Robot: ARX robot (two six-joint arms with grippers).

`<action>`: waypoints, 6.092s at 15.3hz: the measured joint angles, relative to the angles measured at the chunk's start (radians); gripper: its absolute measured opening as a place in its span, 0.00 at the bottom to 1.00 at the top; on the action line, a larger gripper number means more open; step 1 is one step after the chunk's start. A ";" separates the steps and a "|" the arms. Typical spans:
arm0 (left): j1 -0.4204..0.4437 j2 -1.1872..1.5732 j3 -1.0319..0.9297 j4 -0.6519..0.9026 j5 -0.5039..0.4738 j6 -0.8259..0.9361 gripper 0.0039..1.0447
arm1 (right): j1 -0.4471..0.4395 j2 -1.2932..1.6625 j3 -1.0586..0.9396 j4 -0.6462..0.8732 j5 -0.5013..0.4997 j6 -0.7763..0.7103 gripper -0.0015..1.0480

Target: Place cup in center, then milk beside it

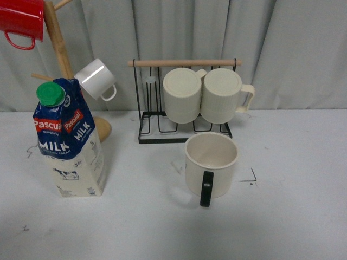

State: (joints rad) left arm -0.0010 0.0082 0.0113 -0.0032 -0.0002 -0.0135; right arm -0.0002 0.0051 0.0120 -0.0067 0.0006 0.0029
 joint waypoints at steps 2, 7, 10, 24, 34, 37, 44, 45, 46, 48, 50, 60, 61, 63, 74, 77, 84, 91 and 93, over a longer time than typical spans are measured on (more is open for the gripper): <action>0.000 0.000 0.000 0.000 0.000 0.000 0.94 | 0.000 -0.001 0.000 0.003 0.000 0.000 0.17; -0.075 0.486 0.247 -0.121 -0.043 -0.103 0.94 | 0.000 -0.001 0.000 0.003 -0.001 0.000 0.73; -0.071 0.846 0.342 0.228 0.021 -0.092 0.94 | 0.000 -0.001 0.000 0.003 -0.001 0.000 0.93; -0.138 1.630 0.679 0.572 -0.050 0.075 0.94 | 0.000 -0.001 0.000 0.003 -0.001 0.000 0.94; -0.183 1.789 0.701 0.616 -0.101 0.042 0.67 | 0.000 -0.001 0.000 0.003 -0.001 0.000 0.94; -0.201 1.789 0.702 0.624 -0.121 0.038 0.33 | 0.000 -0.001 0.000 0.003 -0.001 0.000 0.94; -0.280 1.725 0.700 0.575 -0.121 0.011 0.09 | 0.000 -0.001 0.000 0.003 -0.001 0.000 0.94; -0.302 1.702 0.700 0.574 -0.132 0.010 0.09 | 0.000 -0.001 0.000 0.003 -0.001 0.000 0.94; -0.330 1.676 0.700 0.589 -0.151 0.005 0.09 | 0.000 -0.001 0.000 0.003 -0.001 0.000 0.94; -0.389 1.672 0.702 0.626 -0.200 -0.009 0.09 | 0.000 -0.001 0.000 0.003 -0.001 0.000 0.94; -0.455 1.737 0.703 0.667 -0.253 -0.033 0.09 | 0.000 -0.001 0.000 0.003 -0.001 0.000 0.94; -0.552 1.912 0.833 0.752 -0.337 -0.068 0.34 | 0.000 -0.001 0.000 0.003 -0.001 0.000 0.94; -0.553 1.901 0.836 0.736 -0.336 -0.084 0.45 | 0.000 -0.001 0.000 0.003 -0.001 0.000 0.94; -0.548 1.851 0.801 0.707 -0.320 -0.132 0.73 | 0.000 -0.001 0.000 0.003 -0.001 0.000 0.94; -0.319 0.874 0.162 0.692 -0.320 -0.005 0.26 | 0.000 -0.001 0.000 0.003 -0.001 0.000 0.94; -0.234 0.750 0.106 0.636 -0.239 -0.002 0.02 | 0.000 -0.001 0.000 0.003 -0.001 0.000 0.94; -0.114 0.529 0.035 0.486 -0.119 -0.002 0.01 | 0.000 -0.001 0.000 0.003 -0.001 0.000 0.94; -0.001 0.346 -0.001 0.356 0.000 0.000 0.01 | 0.000 -0.001 0.000 0.003 -0.001 0.000 0.94; -0.001 0.302 -0.001 0.312 0.000 0.000 0.01 | 0.000 -0.001 0.000 0.003 -0.001 0.000 0.94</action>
State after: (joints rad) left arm -0.0017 0.3099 0.0105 0.3084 -0.0006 -0.0139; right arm -0.0002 0.0044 0.0120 -0.0032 -0.0002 0.0025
